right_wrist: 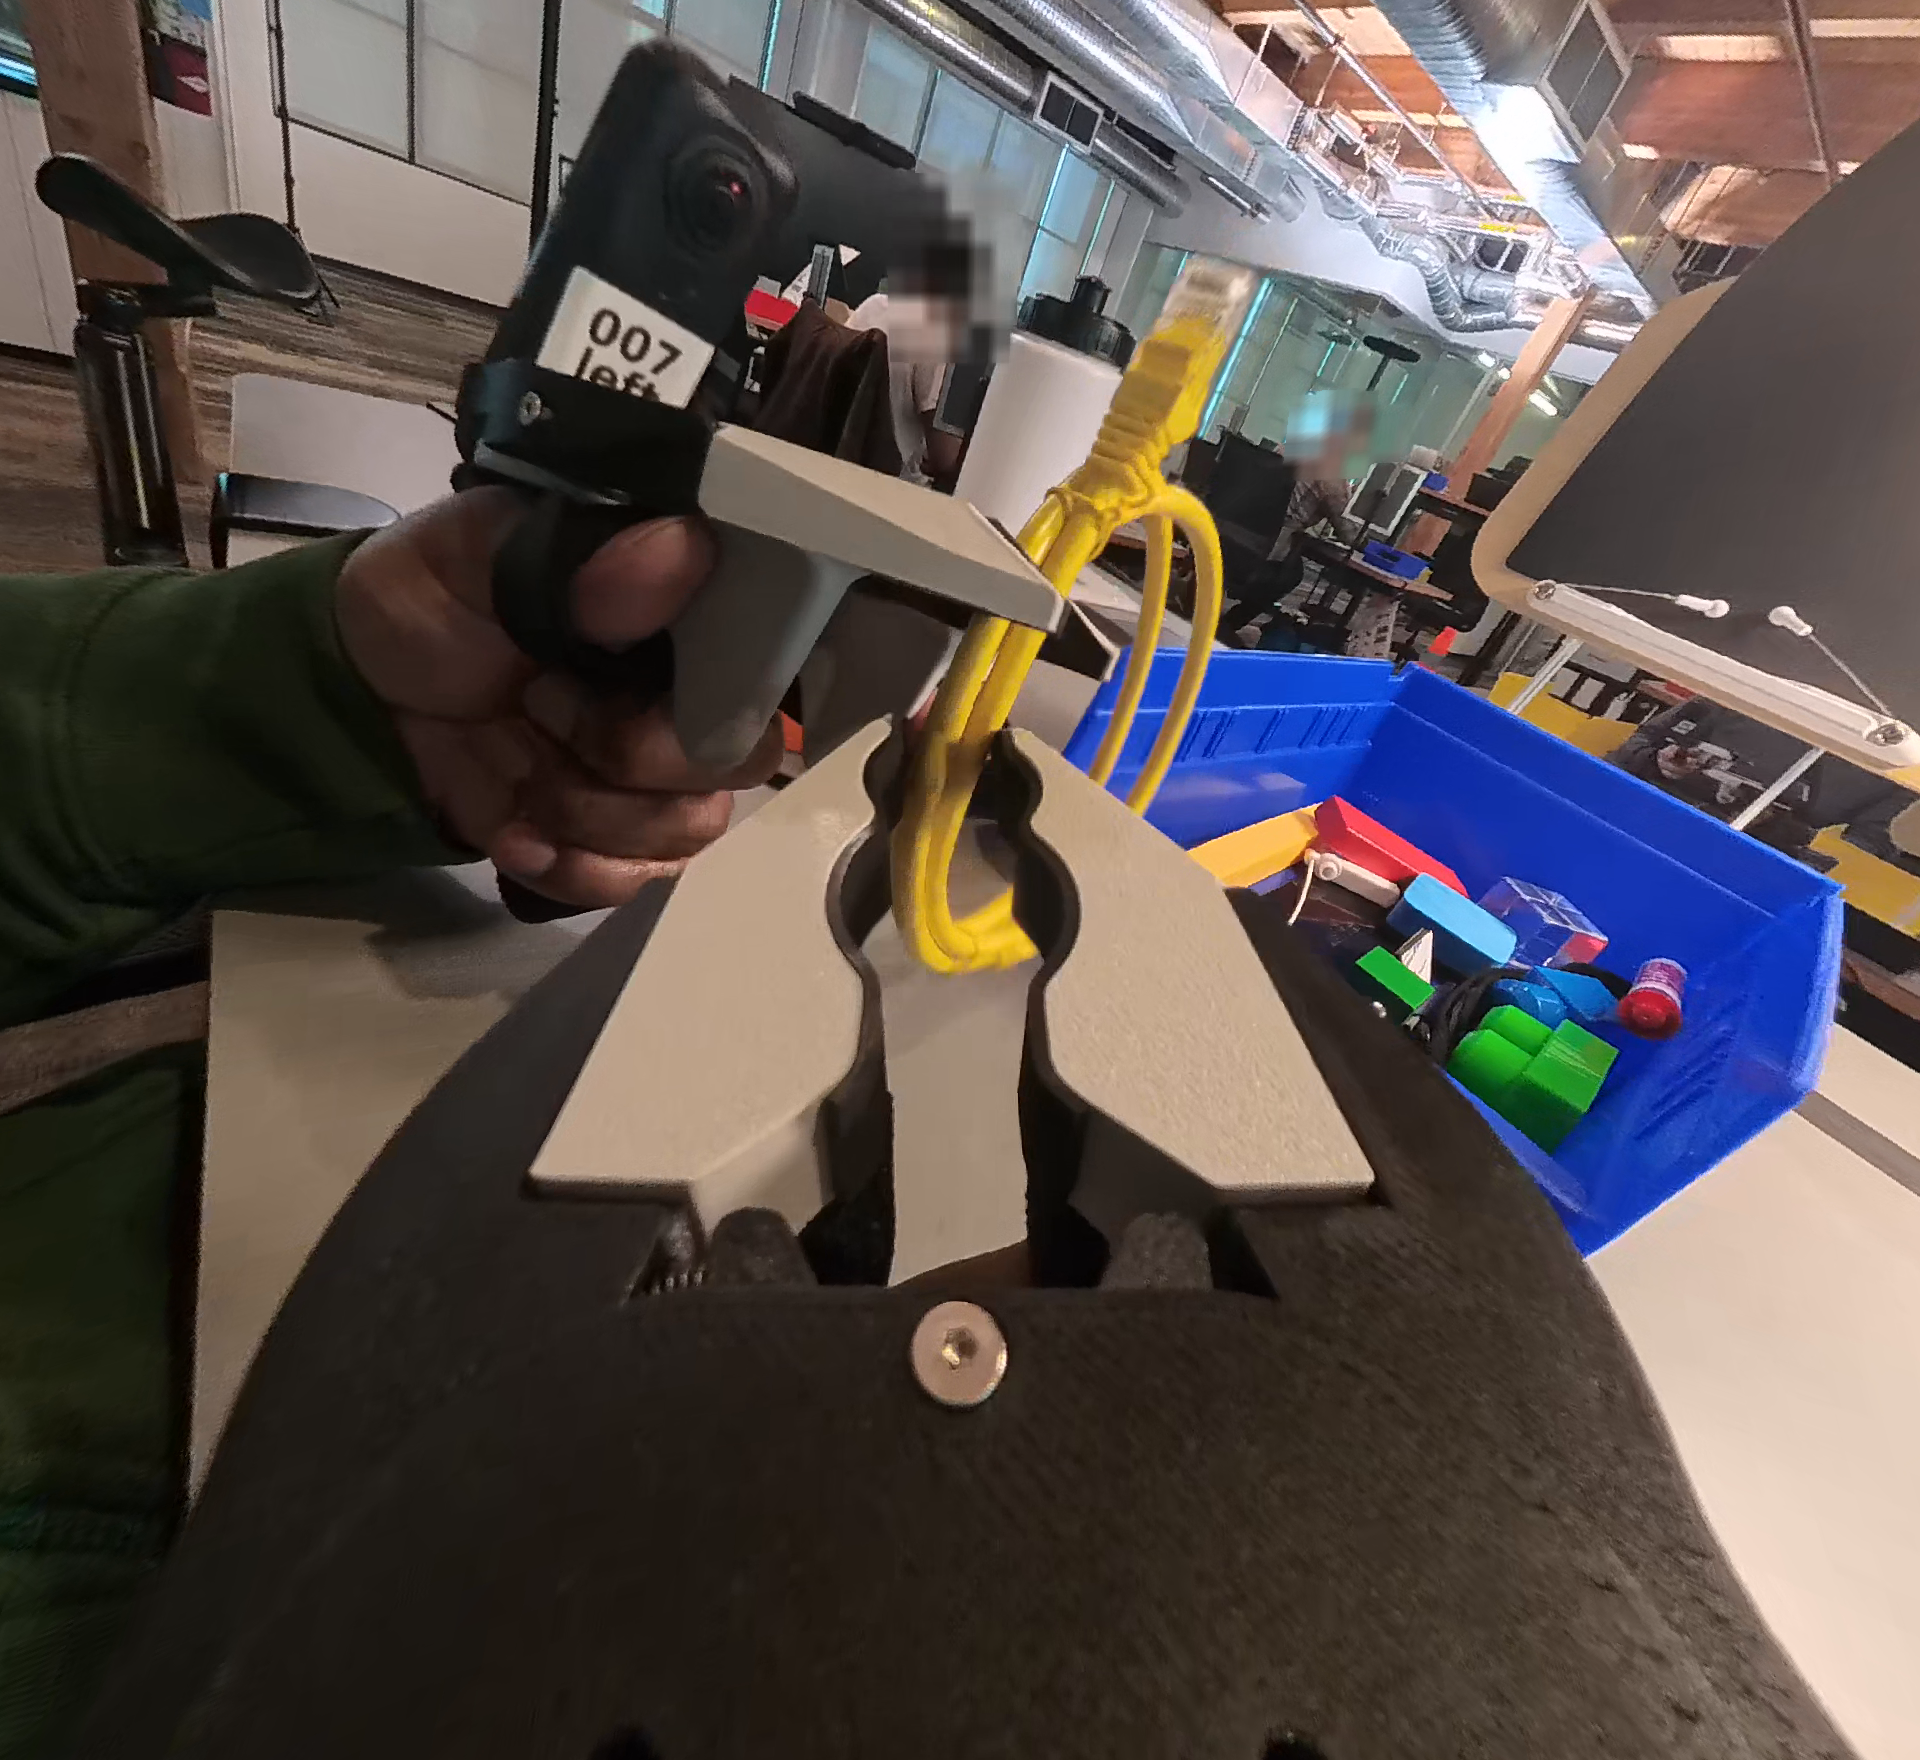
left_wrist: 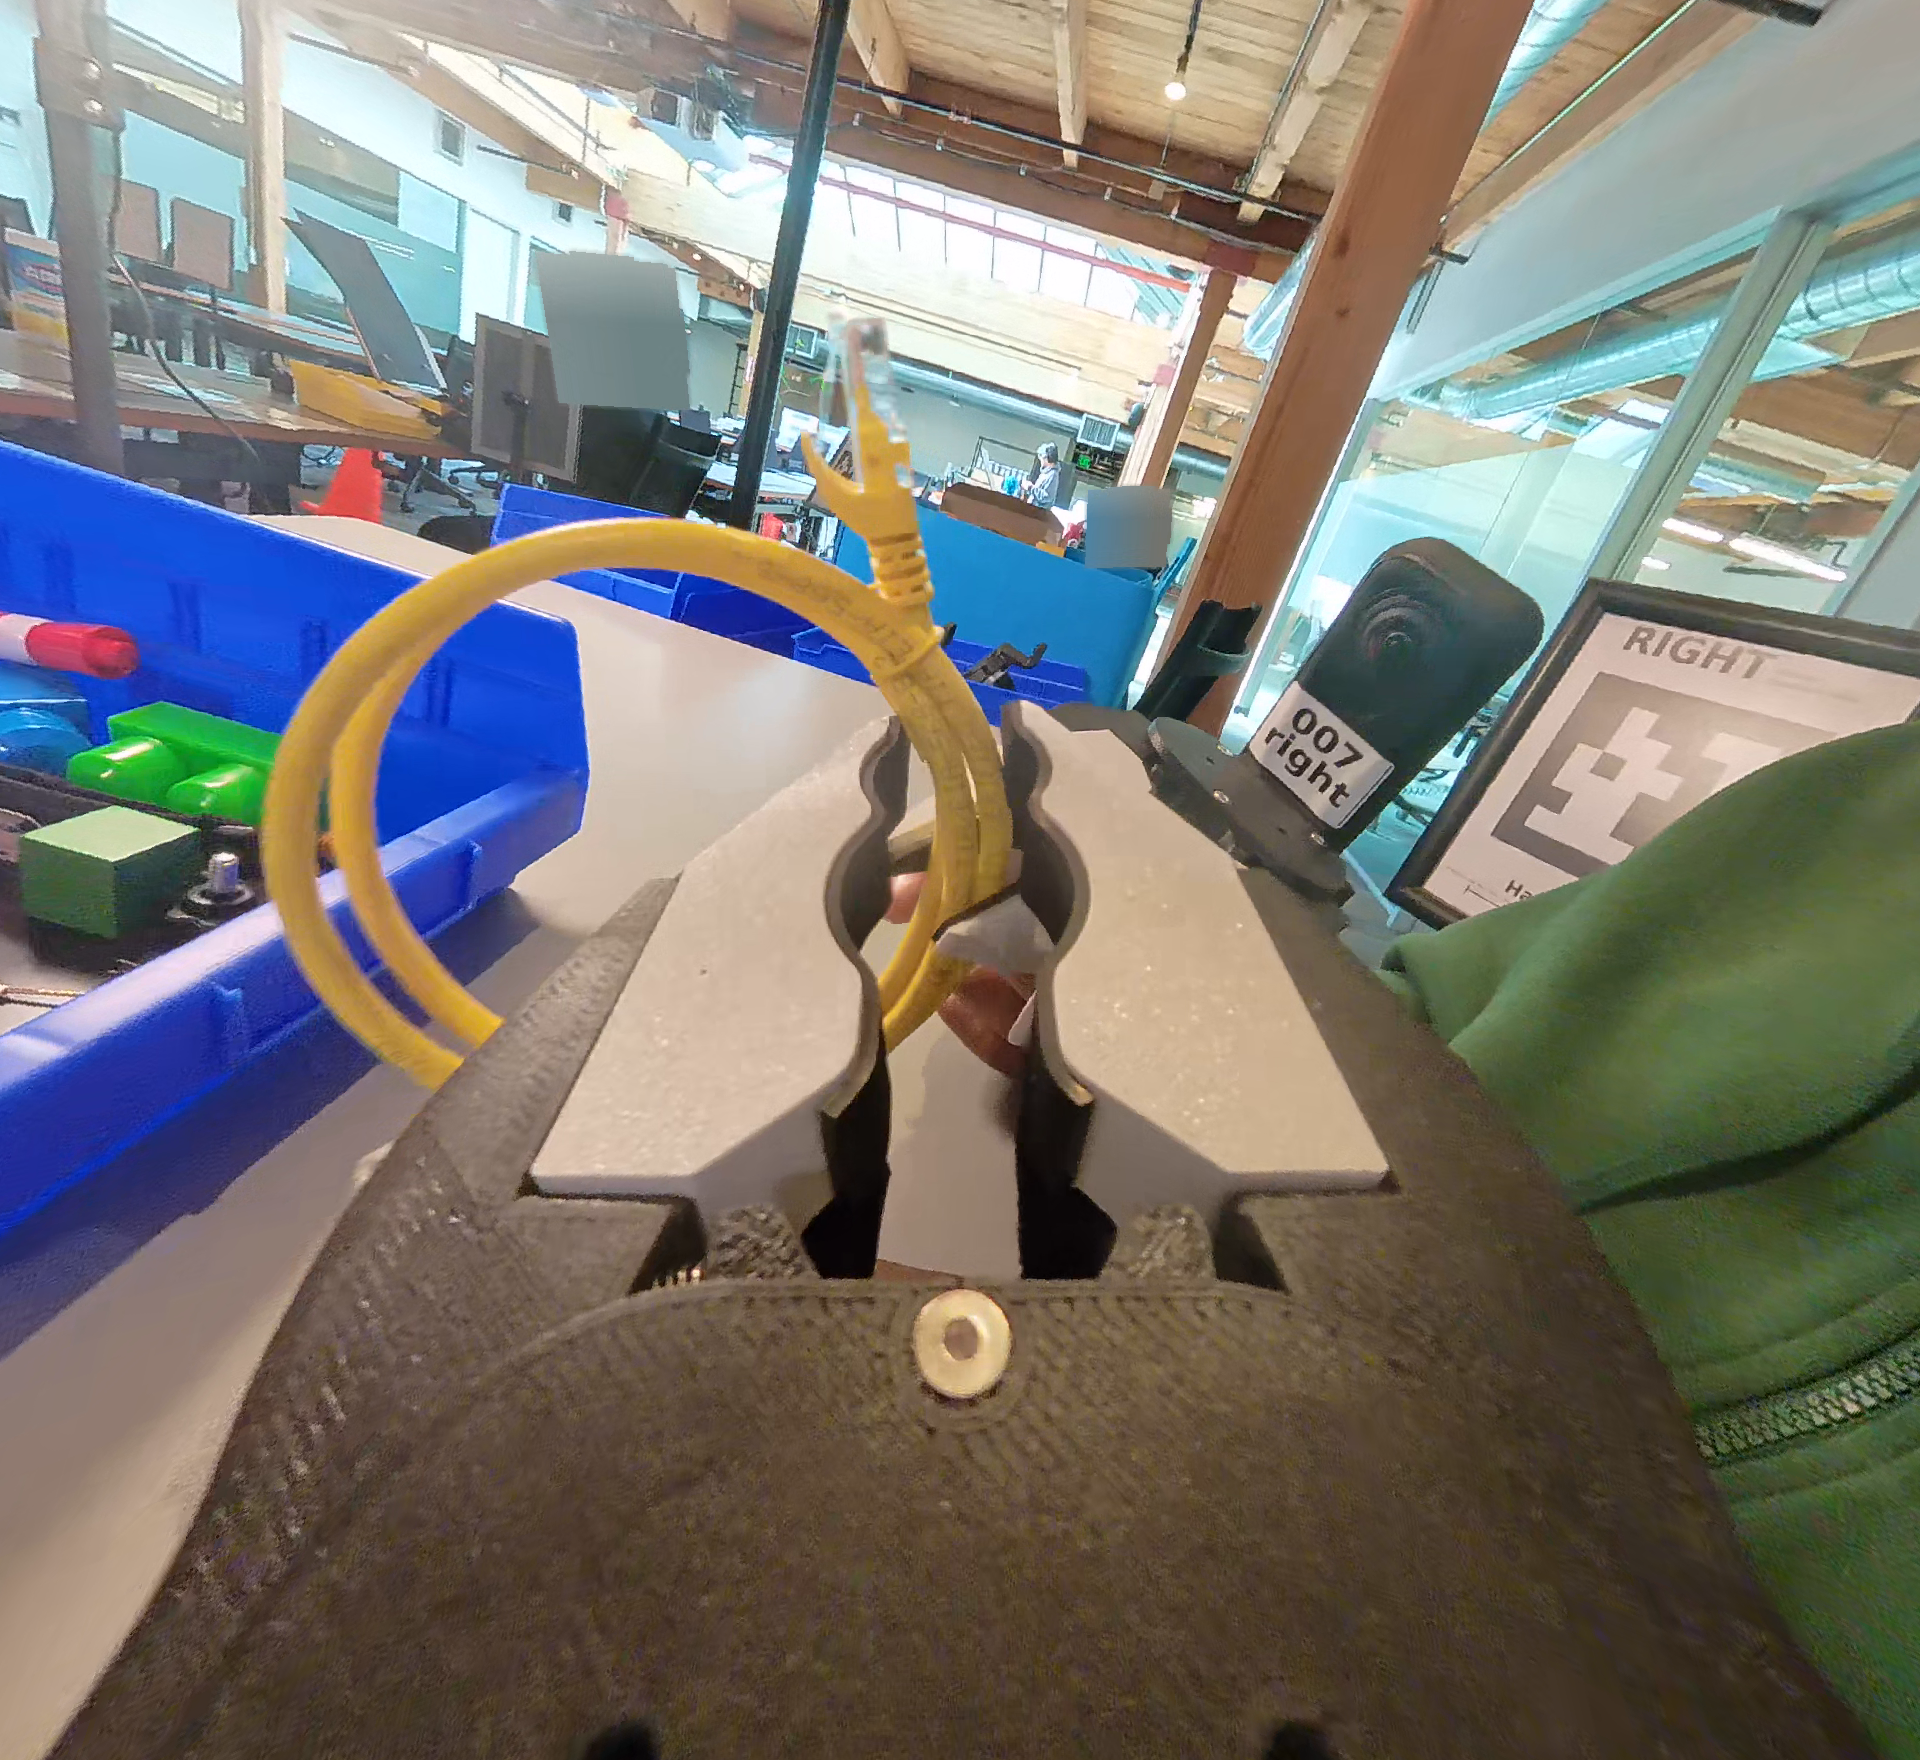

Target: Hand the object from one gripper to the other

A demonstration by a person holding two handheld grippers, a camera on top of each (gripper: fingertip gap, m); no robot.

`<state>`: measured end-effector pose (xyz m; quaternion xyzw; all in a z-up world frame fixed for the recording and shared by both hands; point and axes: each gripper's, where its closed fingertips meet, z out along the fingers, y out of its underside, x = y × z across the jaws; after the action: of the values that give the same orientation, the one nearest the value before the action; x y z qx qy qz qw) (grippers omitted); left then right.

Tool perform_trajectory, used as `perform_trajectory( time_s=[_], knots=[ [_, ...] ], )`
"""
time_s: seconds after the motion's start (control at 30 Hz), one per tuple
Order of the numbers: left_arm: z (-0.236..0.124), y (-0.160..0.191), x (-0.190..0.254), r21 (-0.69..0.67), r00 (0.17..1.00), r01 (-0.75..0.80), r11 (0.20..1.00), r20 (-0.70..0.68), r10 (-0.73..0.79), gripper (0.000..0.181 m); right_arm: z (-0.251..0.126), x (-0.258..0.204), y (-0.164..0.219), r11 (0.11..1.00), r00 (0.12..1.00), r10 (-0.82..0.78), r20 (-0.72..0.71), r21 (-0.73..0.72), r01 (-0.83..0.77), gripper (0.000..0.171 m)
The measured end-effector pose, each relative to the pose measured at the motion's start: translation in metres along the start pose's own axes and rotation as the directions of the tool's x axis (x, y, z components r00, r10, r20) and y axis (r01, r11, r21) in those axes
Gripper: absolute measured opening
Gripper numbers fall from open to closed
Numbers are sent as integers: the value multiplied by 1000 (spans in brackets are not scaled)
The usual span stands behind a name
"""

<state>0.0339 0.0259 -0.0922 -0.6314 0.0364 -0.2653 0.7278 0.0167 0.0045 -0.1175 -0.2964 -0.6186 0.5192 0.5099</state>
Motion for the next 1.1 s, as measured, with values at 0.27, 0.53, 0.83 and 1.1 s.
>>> perform_trajectory(
  time_s=[0.27, 0.53, 0.83, 1.1],
  knots=[
    [2, 7, 0, -46, 999, -52, 998, 15, 52, 18, -1, 3, -3, 1000, 1000, 2, -17, 17, -1, 14],
    [0, 1, -1, -15, 999, -41, 999, 15, 41, 13, 5, -6, 11, 998, 999, -29, 22, -59, 30, 22],
    [2, 5, -2, -28, 999, -29, 999, 21, 30, 20, 0, 1, 0, 1000, 1000, -24, -13, 0, 24, 15],
    [1, 4, -3, -33, 997, -71, 997, 37, 72, 16, 2, -2, 3, 999, 999, -41, -5, -15, 41, 17]
  ],
)
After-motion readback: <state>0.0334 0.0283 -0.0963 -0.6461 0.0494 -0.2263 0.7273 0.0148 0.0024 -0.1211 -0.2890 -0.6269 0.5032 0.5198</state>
